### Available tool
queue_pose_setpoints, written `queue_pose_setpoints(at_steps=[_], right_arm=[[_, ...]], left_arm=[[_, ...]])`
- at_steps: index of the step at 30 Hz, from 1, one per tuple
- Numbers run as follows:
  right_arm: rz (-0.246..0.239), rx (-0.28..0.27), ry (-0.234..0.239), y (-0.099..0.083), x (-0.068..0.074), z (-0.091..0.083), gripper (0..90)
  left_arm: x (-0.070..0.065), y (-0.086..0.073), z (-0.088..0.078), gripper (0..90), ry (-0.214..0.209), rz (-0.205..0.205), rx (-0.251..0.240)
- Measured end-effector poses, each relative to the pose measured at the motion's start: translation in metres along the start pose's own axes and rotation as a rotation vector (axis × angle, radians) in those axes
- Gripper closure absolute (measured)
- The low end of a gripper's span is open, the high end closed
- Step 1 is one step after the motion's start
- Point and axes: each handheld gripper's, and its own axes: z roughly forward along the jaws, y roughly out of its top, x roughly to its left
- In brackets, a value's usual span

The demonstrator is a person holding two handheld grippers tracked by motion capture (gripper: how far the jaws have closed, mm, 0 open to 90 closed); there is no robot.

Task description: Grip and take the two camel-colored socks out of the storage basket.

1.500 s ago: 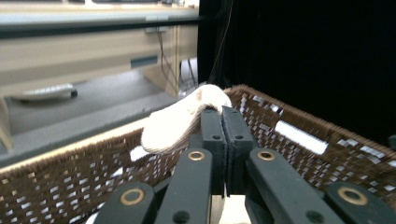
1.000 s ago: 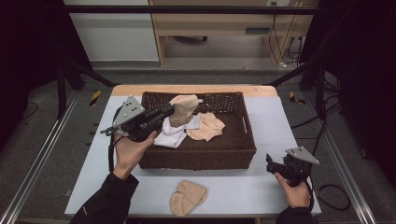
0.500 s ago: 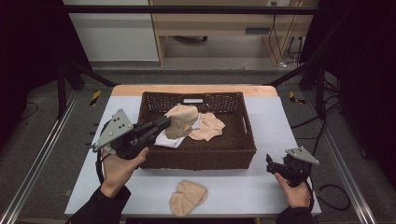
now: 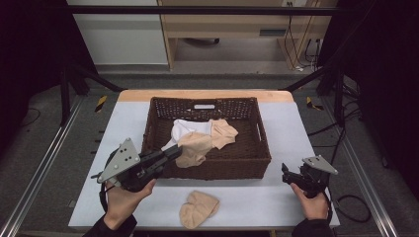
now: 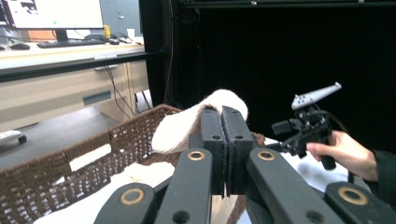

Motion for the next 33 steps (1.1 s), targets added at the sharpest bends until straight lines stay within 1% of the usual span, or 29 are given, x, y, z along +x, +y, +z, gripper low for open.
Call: queue_pose_setpoints(at_steps=[10,13,17,24,27,30,32,33], right_arm=[[0.004,0.005,0.003,0.0,0.0,0.0,5.2],[0.001,0.004,0.0,-0.001,0.0,0.0,5.2],[0.005,0.003,0.001,0.0,0.0,-0.001,5.3],[-0.002,0.007,0.002,-0.001,0.001,0.0,5.3],[0.002,0.01,0.001,-0.001,0.001,0.0,5.3],[0.001,0.012,0.003,-0.001,0.002,0.0,5.3],[-0.001,0.012,0.003,-0.001,0.002,0.001,5.3],[-0.006,0.013,0.001,-0.002,0.002,0.001,5.3]], left_arm=[[-0.018,-0.026,-0.009,88.6,-0.063,-0.002,0.05],[-0.022,-0.035,-0.01,88.6,-0.074,-0.008,0.075],[-0.024,-0.052,-0.011,88.6,-0.078,-0.029,0.12],[-0.02,-0.085,-0.01,88.6,-0.081,-0.091,0.214],[-0.018,-0.095,-0.008,88.6,-0.084,-0.114,0.252],[-0.014,-0.106,-0.004,88.6,-0.074,-0.137,0.295],[-0.01,-0.116,0.0,88.5,-0.058,-0.15,0.33],[-0.009,-0.12,0.002,88.4,-0.05,-0.163,0.344]])
